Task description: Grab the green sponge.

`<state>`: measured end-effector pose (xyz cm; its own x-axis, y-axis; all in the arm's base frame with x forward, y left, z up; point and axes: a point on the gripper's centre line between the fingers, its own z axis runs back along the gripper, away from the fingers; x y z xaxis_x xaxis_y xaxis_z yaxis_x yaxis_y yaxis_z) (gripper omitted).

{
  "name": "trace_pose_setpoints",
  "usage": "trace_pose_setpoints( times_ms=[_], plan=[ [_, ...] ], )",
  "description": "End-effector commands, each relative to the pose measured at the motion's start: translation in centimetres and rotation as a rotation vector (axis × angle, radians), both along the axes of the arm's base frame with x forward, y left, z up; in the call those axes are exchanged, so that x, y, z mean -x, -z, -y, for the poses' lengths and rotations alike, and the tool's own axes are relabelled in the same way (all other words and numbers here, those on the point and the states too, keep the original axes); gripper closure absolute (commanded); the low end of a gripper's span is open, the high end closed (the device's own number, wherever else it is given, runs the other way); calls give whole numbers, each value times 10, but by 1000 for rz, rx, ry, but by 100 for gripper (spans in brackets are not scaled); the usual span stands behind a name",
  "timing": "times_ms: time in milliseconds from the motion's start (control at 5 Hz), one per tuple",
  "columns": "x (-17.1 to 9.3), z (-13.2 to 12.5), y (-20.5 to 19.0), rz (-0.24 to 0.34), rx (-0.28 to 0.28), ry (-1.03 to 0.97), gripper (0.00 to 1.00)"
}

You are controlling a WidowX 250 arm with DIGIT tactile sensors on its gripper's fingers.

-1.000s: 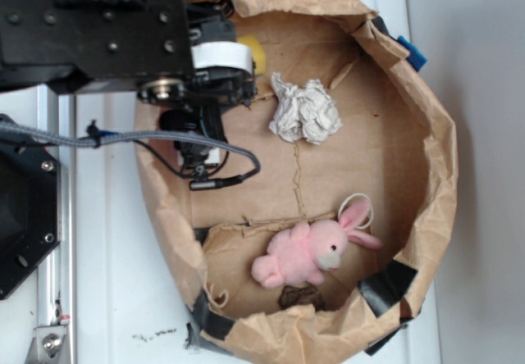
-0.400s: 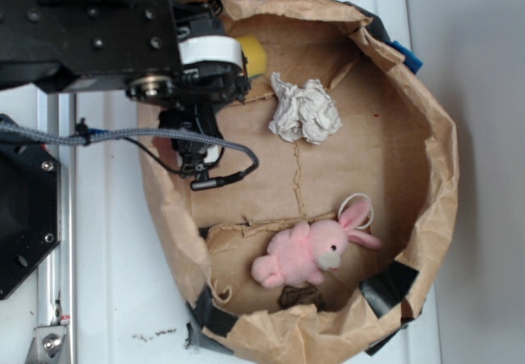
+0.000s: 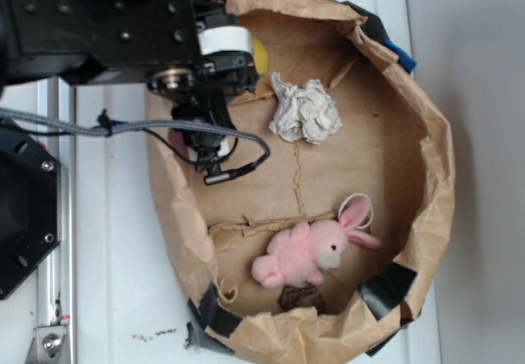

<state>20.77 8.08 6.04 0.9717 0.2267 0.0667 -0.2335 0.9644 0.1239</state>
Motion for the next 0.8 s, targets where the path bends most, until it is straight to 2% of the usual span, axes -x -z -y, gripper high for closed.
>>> trace_pose_setpoints(
  times_ms=[0, 600],
  plan=[
    [-13, -21, -5, 31, -38, -107, 0],
    [-8, -23, -9, -5, -35, -104, 0]
  ],
)
